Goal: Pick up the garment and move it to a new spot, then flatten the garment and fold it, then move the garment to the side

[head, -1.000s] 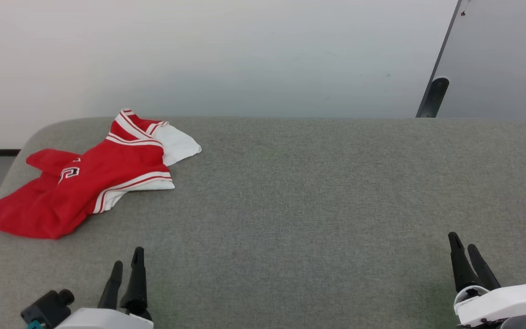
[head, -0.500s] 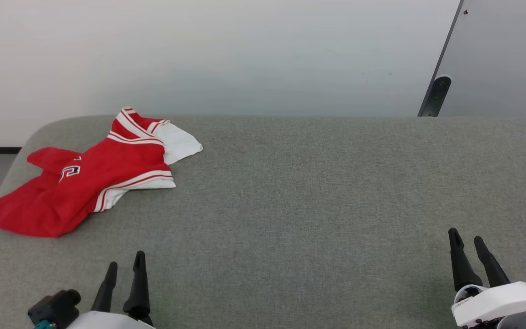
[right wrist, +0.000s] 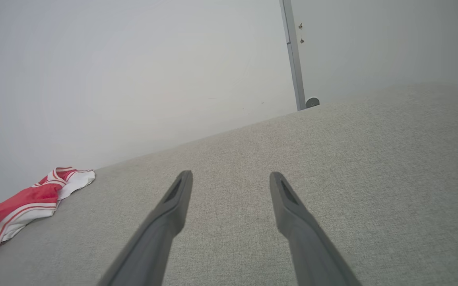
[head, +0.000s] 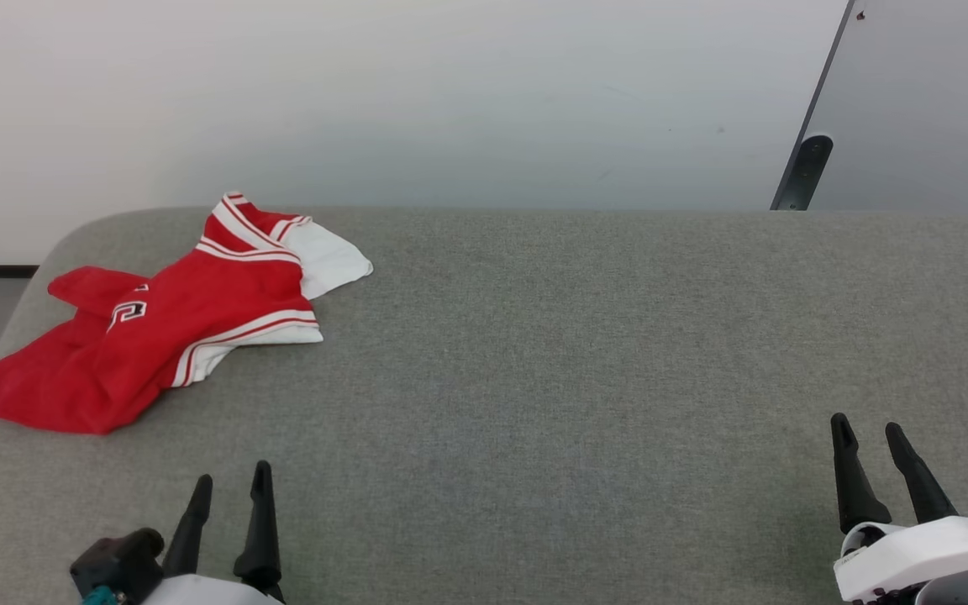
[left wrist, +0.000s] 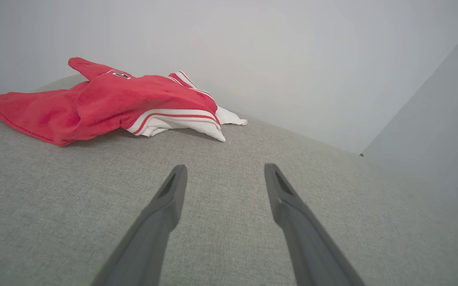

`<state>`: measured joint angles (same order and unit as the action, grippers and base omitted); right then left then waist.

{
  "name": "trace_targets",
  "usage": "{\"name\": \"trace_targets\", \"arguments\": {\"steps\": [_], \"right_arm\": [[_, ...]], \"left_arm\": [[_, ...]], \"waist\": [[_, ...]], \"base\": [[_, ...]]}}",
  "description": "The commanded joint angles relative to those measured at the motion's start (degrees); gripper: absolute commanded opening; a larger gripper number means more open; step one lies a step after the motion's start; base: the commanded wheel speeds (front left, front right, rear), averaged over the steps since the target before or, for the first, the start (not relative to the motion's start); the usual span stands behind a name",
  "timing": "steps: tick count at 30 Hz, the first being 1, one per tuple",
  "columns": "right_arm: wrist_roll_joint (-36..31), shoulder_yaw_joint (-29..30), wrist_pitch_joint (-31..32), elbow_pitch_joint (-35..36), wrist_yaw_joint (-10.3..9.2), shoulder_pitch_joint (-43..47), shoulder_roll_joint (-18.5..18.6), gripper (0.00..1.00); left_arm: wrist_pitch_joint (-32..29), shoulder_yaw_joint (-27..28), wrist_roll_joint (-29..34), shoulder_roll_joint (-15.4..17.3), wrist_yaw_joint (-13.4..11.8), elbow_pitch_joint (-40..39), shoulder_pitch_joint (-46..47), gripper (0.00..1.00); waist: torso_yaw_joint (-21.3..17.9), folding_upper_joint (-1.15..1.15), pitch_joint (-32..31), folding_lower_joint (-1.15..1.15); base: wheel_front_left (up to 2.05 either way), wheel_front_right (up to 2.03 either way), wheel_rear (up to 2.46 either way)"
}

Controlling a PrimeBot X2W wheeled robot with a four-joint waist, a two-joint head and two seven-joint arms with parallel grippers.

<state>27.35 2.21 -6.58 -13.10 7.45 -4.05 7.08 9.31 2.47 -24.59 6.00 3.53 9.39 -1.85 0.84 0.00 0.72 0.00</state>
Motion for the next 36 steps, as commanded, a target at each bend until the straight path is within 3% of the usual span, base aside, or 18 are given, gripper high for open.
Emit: {"name": "trace_targets", "arguments": {"steps": [1, 22, 36], "right_arm": [[-1.22, 0.09, -0.46, 0.61, 0.04, 0.19, 0.45, 1.00], [-7.62, 0.71, -3.24, 0.89, 0.04, 2.15, 0.81, 1.00], [-11.26, 0.80, -5.15, 0.60, 0.05, 2.54, 0.31, 1.00]], "left_arm": [[0.42, -0.05, 1.23, 0.38, -0.14, -0.70, -0.29, 1.00], [3.09, -1.07, 11.61, 1.10, -0.22, -0.52, -2.14, 1.00], [4.71, 0.77, 13.81, -0.04, 1.48, 0.35, -2.78, 1.00]], "waist": [[0.02, 0.00, -0.04, 0.00], [0.54, 0.00, -0.43, 0.00], [0.76, 0.00, -0.52, 0.00]], "base": [[0.00, 0.00, 0.00], [0.00, 0.00, 0.00], [0.00, 0.00, 0.00]]}}
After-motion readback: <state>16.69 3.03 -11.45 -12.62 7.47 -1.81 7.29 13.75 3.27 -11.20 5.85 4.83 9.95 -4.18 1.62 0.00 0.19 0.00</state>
